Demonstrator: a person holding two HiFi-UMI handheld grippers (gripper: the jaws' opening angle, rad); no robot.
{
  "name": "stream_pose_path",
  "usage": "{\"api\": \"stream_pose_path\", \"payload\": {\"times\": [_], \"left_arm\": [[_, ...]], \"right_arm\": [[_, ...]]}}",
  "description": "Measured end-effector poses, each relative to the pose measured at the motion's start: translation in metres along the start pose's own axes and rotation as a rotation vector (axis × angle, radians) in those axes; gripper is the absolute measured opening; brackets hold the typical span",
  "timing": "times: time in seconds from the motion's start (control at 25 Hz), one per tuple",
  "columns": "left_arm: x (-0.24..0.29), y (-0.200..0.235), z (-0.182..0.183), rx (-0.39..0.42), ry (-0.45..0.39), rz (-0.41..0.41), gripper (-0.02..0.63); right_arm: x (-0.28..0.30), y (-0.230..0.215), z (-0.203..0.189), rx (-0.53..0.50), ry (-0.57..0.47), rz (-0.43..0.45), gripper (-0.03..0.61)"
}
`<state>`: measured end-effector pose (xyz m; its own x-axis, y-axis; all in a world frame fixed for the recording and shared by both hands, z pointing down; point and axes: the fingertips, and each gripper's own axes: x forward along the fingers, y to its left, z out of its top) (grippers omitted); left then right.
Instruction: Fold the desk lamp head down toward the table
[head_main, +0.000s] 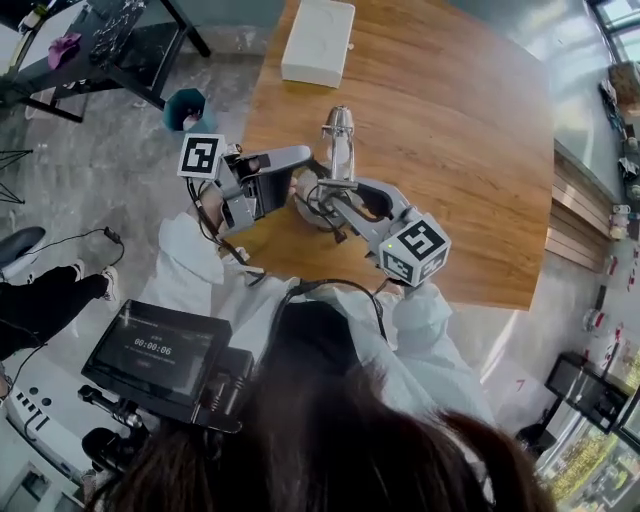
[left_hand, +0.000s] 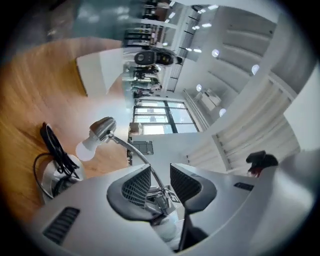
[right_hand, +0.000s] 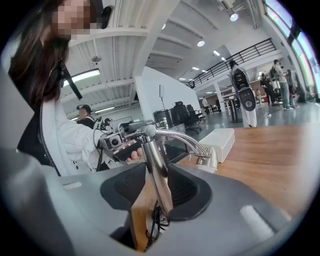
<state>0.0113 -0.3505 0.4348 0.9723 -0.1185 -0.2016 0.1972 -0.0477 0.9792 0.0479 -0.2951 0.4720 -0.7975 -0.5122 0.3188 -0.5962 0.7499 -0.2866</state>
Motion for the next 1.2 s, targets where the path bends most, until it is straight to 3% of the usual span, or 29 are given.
{"api": "stream_pose_path", "payload": {"times": [0.16, 0.32, 0.48, 0.64, 0.72, 0.92, 1.2], "left_arm": [[0.001, -0.031, -0.01, 0.337, -0.056, 0.133, 0.119], [0.005, -0.073, -0.02, 0.736, -0.162, 0.284, 0.004], [0.013, -0.114, -0.018, 1.005, -0.211, 0.38, 0.003], [0.002, -0.138, -0.009, 1.271, -0.254, 0.556, 0.003], [0.007, -0.141, -0.006, 1.334, -0.252, 0.617, 0.003], [0.045, -0.141, -0.003, 1.381, -0.279, 0.685, 0.003], [0.048, -0.134, -0.003, 1.413, -0.288, 0.729, 0.003]], "right_arm": [[-0.018, 0.003, -0.001, 0.067, -0.041, -0.069, 0.13], [-0.05, 0.01, 0.005, 0.074, -0.065, -0.168, 0.109], [-0.071, -0.001, 0.036, 0.036, -0.111, -0.317, 0.002], [-0.061, 0.006, 0.081, 0.019, -0.205, -0.383, 0.002], [-0.054, 0.006, 0.101, -0.026, -0.21, -0.404, 0.002], [-0.061, -0.009, 0.14, -0.076, -0.25, -0.407, 0.002], [-0.054, -0.006, 0.148, -0.095, -0.266, -0.388, 0.002]]}}
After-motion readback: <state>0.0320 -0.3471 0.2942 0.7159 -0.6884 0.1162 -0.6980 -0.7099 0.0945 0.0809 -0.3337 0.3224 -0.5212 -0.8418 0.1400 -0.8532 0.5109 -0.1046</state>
